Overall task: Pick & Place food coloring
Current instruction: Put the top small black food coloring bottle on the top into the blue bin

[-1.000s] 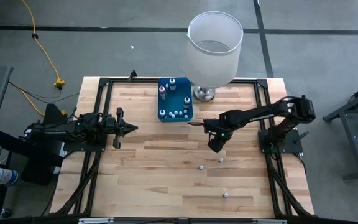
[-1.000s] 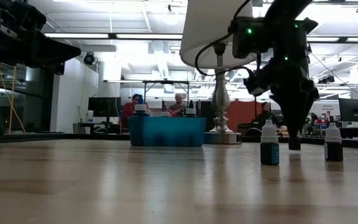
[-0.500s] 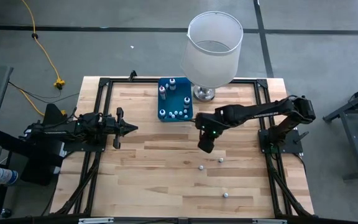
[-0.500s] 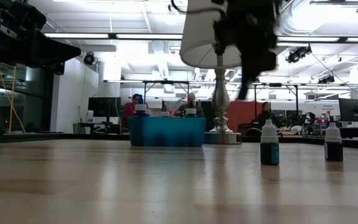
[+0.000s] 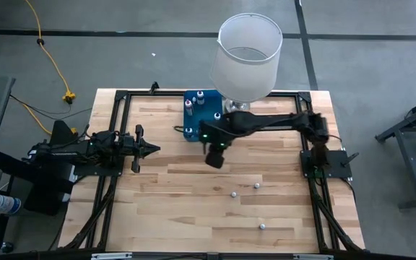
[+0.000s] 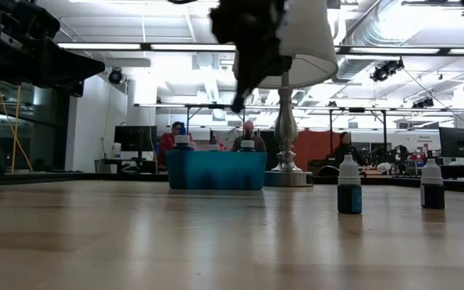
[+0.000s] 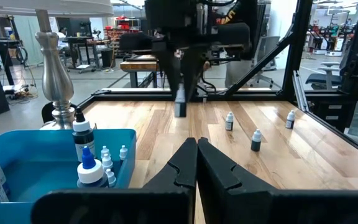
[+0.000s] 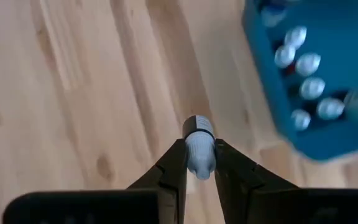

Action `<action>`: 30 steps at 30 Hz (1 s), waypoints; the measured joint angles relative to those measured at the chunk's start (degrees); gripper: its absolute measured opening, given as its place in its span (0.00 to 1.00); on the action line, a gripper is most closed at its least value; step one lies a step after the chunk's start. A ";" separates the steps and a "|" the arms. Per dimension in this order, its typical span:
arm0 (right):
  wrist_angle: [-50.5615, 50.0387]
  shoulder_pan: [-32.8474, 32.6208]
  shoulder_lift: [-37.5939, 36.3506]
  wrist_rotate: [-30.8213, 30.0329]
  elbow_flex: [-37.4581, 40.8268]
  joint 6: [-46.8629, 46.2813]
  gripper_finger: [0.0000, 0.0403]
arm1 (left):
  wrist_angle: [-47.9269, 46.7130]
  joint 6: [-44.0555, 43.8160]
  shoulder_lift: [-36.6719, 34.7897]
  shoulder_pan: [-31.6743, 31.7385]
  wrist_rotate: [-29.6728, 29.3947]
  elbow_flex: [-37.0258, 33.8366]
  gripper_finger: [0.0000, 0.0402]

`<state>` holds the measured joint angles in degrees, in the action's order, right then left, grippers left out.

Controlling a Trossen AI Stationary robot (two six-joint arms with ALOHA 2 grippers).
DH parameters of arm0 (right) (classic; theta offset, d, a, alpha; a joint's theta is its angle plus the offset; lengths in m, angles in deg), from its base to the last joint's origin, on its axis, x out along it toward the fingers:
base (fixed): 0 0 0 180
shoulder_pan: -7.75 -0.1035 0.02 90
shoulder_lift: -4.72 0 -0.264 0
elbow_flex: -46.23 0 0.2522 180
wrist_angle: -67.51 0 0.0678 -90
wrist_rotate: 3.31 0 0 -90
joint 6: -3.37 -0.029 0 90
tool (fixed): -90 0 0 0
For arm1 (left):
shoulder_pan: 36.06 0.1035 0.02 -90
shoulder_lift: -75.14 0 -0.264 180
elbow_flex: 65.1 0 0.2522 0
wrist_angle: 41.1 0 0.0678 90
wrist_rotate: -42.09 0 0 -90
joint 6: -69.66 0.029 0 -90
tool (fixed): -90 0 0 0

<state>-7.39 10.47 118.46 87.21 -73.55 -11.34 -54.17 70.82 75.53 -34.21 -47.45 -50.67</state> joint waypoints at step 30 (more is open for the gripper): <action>-0.60 8.29 19.57 -16.13 -22.08 16.61 0.14 | 0.00 0.01 0.01 0.00 0.01 0.00 0.00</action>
<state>-7.99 18.75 138.03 71.08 -95.63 5.27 -54.17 70.83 75.54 -34.21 -47.44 -50.67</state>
